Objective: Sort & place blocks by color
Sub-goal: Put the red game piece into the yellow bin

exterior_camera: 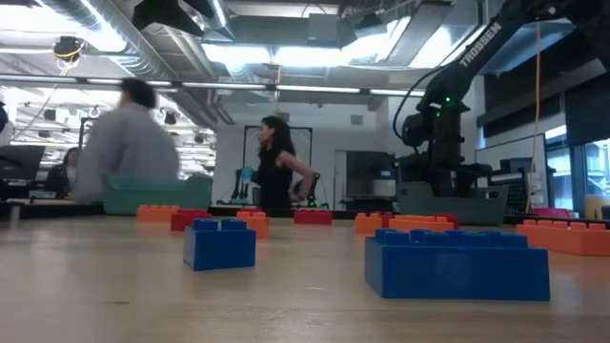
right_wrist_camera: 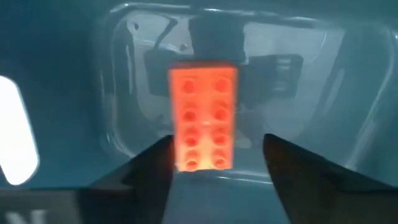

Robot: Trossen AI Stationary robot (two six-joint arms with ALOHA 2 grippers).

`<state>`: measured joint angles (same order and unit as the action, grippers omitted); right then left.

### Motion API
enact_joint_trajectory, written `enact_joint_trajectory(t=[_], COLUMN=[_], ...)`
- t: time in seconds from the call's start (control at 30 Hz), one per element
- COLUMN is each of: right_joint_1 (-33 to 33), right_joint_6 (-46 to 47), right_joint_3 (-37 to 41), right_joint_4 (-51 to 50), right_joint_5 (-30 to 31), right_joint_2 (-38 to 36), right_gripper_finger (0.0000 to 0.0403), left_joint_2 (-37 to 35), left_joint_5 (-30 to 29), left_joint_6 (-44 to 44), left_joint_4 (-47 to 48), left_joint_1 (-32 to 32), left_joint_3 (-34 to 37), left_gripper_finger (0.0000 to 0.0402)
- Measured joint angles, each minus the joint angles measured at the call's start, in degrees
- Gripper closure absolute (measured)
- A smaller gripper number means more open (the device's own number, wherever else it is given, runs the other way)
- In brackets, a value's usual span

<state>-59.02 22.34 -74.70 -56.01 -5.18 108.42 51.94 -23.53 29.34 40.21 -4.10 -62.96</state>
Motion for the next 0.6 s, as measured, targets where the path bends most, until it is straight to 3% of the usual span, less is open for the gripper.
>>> enact_joint_trajectory(t=[0.1, 0.27, 0.43, 0.6], right_joint_1=[0.0, 0.0, 0.0, 0.02], right_joint_6=[1.04, 0.99, 1.09, 0.48], right_joint_3=[0.0, 0.0, 0.0, -0.39], right_joint_4=[0.05, -0.39, -3.37, -6.95], right_joint_5=[0.06, 0.12, 0.08, 0.1], right_joint_2=[0.0, 0.0, 0.0, 0.0], right_gripper_finger=[0.0117, 0.0115, 0.0139, 0.0188], left_joint_2=[0.0, 0.0, 0.0, 0.0], left_joint_5=[-0.02, -0.07, -0.07, -1.36], left_joint_6=[0.09, 0.11, 0.09, 0.04], left_joint_4=[0.0, -0.01, 0.0, 0.0], left_joint_1=[0.0, 0.0, 0.0, 0.0], left_joint_3=[0.0, 0.0, 0.0, 0.0], left_gripper_finger=[0.02, 0.02, 0.02, 0.02])
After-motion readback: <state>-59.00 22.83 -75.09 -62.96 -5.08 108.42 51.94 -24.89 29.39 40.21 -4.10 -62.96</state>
